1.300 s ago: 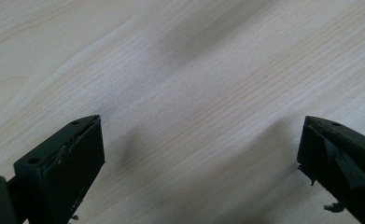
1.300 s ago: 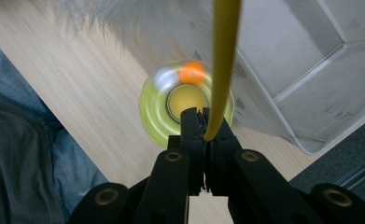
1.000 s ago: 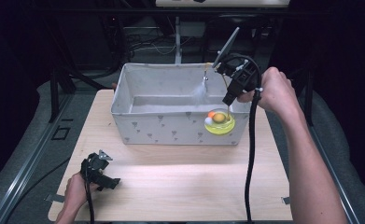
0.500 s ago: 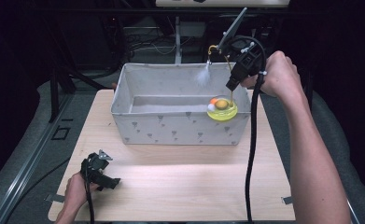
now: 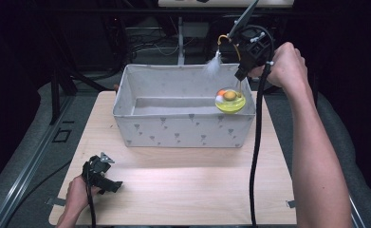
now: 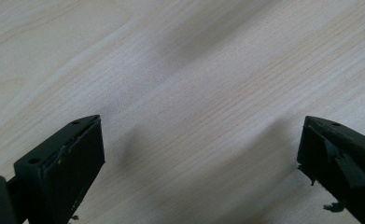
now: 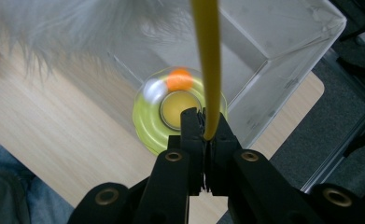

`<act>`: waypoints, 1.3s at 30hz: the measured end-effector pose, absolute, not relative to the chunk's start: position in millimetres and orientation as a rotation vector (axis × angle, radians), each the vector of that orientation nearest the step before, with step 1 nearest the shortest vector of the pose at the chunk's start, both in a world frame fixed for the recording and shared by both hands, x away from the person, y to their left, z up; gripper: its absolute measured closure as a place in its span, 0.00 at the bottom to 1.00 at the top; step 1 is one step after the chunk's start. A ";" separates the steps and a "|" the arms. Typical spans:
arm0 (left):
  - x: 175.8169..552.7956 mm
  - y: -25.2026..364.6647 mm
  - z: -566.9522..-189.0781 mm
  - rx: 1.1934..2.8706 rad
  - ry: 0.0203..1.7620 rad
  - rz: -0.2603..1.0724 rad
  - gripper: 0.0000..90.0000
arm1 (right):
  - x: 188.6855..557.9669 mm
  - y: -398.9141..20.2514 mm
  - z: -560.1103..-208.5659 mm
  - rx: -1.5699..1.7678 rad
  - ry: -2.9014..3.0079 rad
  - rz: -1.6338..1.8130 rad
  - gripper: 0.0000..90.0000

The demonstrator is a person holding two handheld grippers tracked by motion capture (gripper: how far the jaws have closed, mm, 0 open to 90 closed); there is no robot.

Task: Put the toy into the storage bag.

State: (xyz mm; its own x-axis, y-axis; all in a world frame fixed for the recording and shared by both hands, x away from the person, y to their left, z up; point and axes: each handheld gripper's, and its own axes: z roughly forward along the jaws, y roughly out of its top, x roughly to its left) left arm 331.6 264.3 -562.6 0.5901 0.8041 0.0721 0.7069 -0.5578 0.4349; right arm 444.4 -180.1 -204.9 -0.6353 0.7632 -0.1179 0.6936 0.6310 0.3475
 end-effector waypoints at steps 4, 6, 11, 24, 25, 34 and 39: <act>331.7 264.2 -562.5 2.461 1.221 0.375 0.01 | 453.2 -185.0 -207.1 1.224 2.569 0.412 0.98; 331.8 264.5 -562.4 2.461 1.219 0.376 0.01 | 456.5 -187.2 -208.4 1.238 2.561 0.421 0.98; 331.8 264.2 -562.4 2.462 1.219 0.377 0.01 | 466.0 -190.6 -214.7 1.277 2.543 0.425 0.98; 330.9 264.1 -562.2 2.465 1.220 0.378 0.01 | 488.2 -194.7 -242.4 1.330 2.516 0.414 0.98; 330.9 264.5 -562.3 2.462 1.217 0.379 0.01 | 489.5 -194.8 -245.0 1.328 2.517 0.408 0.98; 331.1 263.7 -562.4 2.463 1.221 0.379 0.01 | 501.7 -197.5 -270.1 1.366 2.517 0.393 0.98; 331.0 264.5 -562.3 2.457 1.222 0.379 0.01 | 505.7 -197.1 -285.2 1.383 2.534 0.378 0.98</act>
State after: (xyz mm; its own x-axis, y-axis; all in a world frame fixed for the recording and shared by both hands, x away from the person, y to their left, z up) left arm 331.0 264.5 -562.3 0.5879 0.8055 0.0744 0.7060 -0.5558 0.4390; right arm 505.7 -197.1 -285.2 -0.5283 0.8456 -0.0766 0.7863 0.5213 0.3316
